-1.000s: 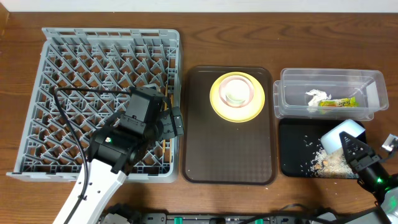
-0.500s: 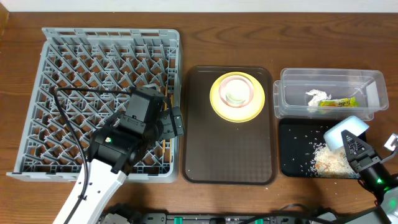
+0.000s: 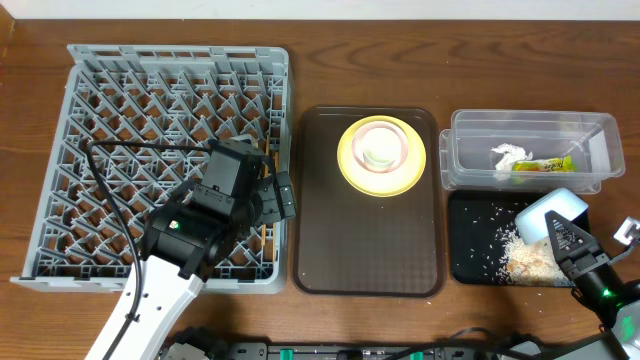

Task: Sort waste into correct bins and load items into the dishwasher
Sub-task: 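Tilt the blue bowl with the right gripper to dump rice onto black tray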

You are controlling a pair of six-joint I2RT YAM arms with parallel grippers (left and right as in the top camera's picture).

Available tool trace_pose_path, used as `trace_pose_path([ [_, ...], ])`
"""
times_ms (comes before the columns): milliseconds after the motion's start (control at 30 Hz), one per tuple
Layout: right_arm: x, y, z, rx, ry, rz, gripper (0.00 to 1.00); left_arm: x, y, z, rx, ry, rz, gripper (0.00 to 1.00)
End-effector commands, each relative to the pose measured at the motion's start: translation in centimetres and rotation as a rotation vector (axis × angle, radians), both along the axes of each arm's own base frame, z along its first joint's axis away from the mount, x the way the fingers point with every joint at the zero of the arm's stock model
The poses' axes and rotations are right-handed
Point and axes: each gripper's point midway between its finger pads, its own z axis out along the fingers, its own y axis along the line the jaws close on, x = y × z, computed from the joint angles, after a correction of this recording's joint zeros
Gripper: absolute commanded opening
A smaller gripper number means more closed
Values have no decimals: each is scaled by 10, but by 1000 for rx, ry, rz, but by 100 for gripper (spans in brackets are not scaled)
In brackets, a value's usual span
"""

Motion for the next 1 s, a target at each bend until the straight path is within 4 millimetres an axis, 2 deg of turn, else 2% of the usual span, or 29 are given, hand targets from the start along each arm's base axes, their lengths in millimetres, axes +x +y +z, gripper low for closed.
trace_pose_path([
  [0,-2,0,8,13,-39,-13,1,2,3,2,8,-7,12,93],
  [67,-1,-2,8,-28,-59,-12,1,2,3,2,8,-7,12,93],
  [433,0,-4,8,54,-17,-14,1,2,3,2,8,-7,12,92],
  [500,1,-7,8,13,-38,-13,1,2,3,2,8,-7,12,92],
  [600,2,-6,8,77,-6,-15,1,2,3,2,8,-7,12,93],
  [767,4,-5,7,238,112,-7,1,2,3,2,8,-7,12,92],
  [900,16,5,-2,149,269,46,1,2,3,2,8,-6,12,93],
  [967,24,17,-2,51,344,105,1,2,3,2,8,-7,12,93],
])
